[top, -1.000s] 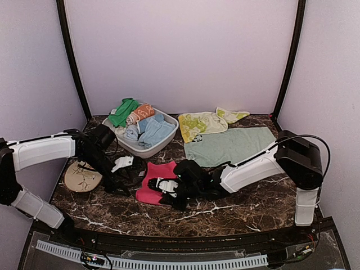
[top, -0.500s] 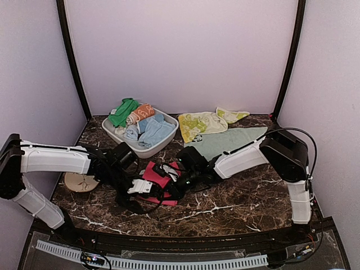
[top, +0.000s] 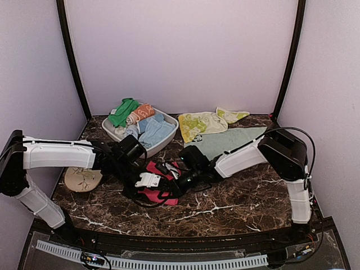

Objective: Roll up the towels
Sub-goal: Roll the towel at the center of the board.

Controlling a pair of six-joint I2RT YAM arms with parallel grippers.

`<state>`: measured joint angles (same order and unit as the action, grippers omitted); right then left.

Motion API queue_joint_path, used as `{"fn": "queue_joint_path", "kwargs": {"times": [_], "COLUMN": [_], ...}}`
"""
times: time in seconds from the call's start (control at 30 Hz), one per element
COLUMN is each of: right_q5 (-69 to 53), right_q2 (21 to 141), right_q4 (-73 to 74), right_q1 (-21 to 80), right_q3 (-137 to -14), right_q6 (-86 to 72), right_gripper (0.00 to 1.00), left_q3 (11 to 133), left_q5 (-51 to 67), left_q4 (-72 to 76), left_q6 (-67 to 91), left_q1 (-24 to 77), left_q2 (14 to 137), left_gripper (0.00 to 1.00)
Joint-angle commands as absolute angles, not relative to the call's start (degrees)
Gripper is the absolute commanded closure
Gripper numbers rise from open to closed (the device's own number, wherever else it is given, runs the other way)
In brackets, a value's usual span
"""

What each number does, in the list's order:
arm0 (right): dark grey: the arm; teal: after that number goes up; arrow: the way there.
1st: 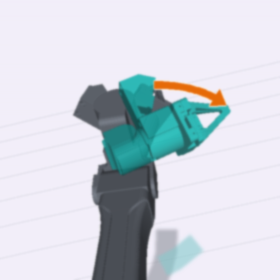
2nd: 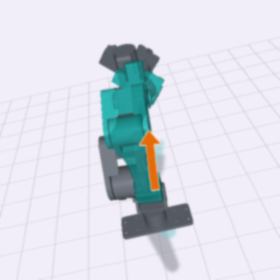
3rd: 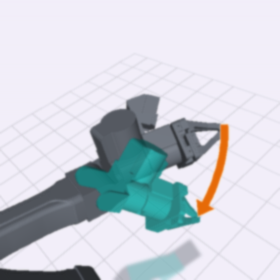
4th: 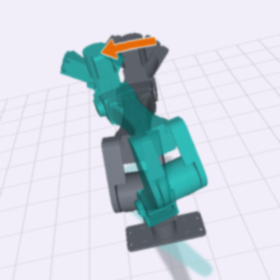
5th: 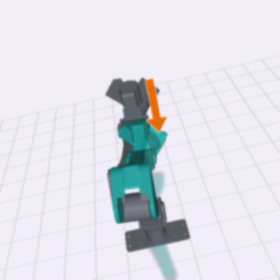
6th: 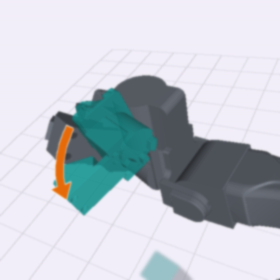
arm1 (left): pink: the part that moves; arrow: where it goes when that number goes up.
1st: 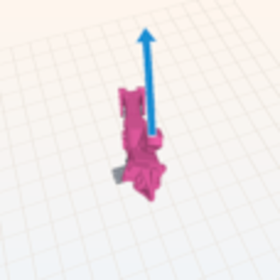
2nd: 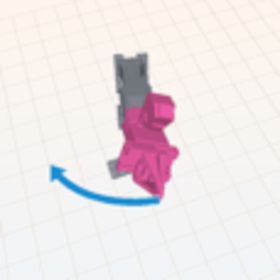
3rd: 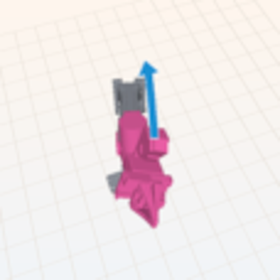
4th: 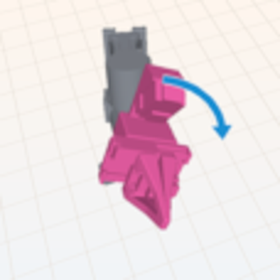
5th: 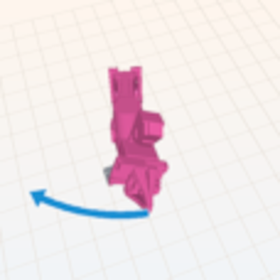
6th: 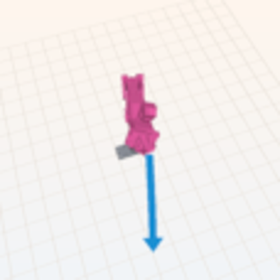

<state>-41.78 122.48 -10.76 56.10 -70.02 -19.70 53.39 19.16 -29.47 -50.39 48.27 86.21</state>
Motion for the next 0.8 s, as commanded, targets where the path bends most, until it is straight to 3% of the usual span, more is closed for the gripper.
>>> {"fn": "queue_joint_path", "kwargs": {"times": [0.0, 0.23, 0.33, 0.6, 0.77], "right_q5": [-43.3, -43.4, -43.3, -43.3, -43.6], "right_q2": [124.8, 124.5, 124.8, 124.4, 121.9], "right_q4": [-8.2, -9.4, -8.8, -7.9, -13.0], "right_q1": [55.6, 55.5, 55.5, 55.5, 54.9], "right_q3": [-68.3, -68.1, -68.7, -69.5, -67.6], "right_q6": [-22.4, -24.3, -24.6, -25.1, -27.6], "right_gripper": [1.0, 1.0, 1.0, 1.0, 0.82], "left_q3": [54.6, 49.1, 50.0, 47.8, 47.1], "left_q5": [19.4, 9.9, 9.7, 8.2, 10.8], "left_q4": [-33.7, -19.5, -19.9, -16.3, -19.3], "left_q6": [-50.4, -50.4, -49.9, -49.5, -49.9], "left_q1": [48.8, 48.8, 49.0, 48.9, 47.4], "left_q2": [83.0, 87.1, 88.7, 90.2, 92.6], "left_gripper": [0.47, 0.51, 0.51, 0.66, 0.74]}}
